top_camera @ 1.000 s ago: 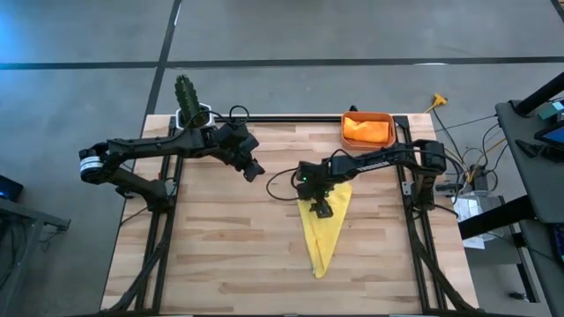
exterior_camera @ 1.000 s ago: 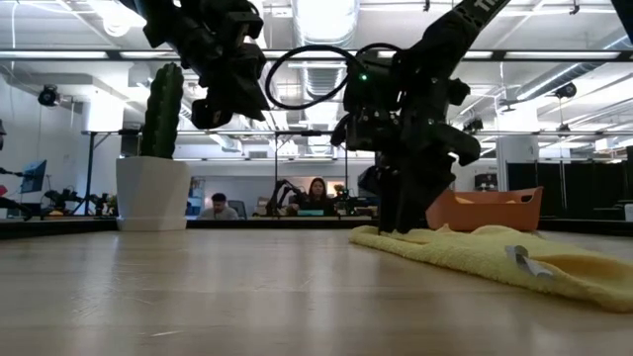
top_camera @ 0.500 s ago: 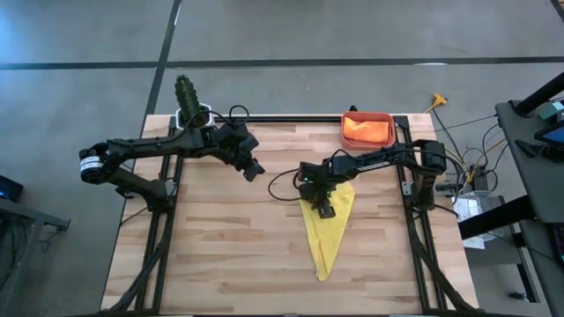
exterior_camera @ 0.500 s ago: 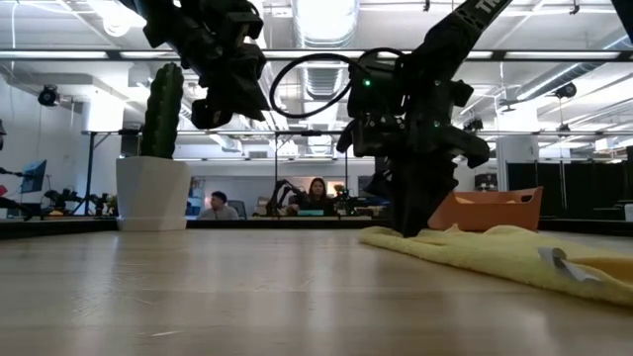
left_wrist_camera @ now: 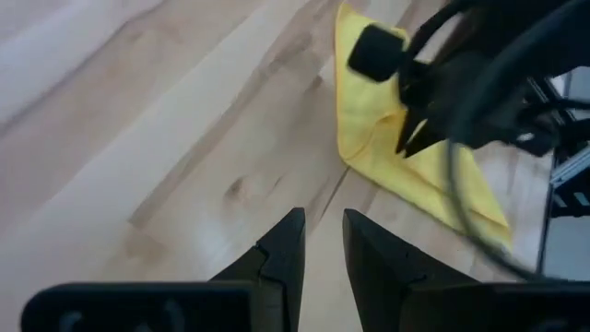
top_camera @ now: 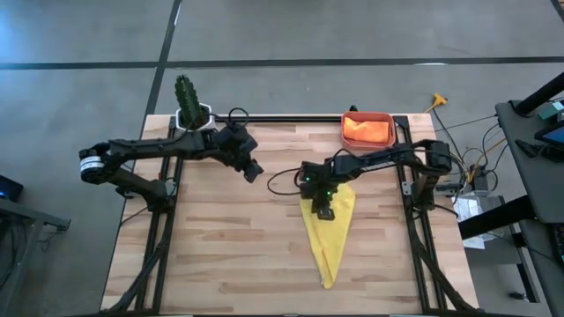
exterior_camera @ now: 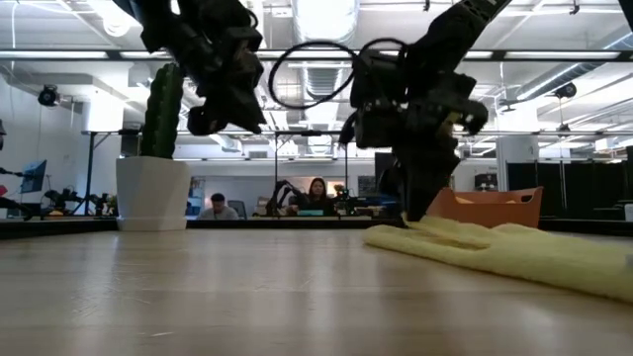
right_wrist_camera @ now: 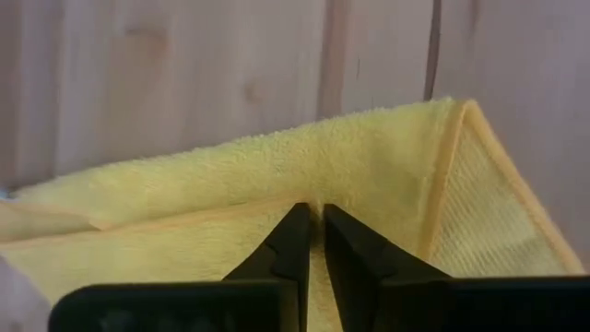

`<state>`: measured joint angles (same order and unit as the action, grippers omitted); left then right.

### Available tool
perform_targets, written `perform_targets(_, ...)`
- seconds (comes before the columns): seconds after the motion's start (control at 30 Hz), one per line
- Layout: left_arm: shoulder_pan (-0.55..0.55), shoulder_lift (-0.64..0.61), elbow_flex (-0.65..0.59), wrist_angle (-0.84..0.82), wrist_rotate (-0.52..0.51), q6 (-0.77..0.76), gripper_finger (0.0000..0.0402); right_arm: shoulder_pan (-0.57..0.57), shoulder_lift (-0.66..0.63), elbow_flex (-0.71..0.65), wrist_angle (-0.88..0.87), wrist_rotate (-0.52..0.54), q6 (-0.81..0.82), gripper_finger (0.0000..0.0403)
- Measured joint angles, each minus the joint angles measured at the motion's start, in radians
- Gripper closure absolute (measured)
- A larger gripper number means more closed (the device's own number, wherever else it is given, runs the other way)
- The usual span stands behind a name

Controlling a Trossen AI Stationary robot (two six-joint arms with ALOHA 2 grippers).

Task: Roll microfiber towels into tight, uniform cylinder then place into a basket
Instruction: Fold the yellow towel

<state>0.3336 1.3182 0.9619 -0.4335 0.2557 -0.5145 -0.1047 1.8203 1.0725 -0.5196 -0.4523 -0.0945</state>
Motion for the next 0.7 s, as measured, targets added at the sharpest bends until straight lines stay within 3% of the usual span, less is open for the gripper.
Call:
perform_targets(0.3,-0.009,0.0,-0.081,0.111,0.054,-0.083,0.034,-0.004,-0.187,0.0,0.001,0.079,0.017,0.0375)
perform_targets(0.7,-0.017,0.0,-0.089,0.496,0.052,-0.103,0.034,-0.005,-0.381,0.001,-0.048,0.202,0.016,0.0375)
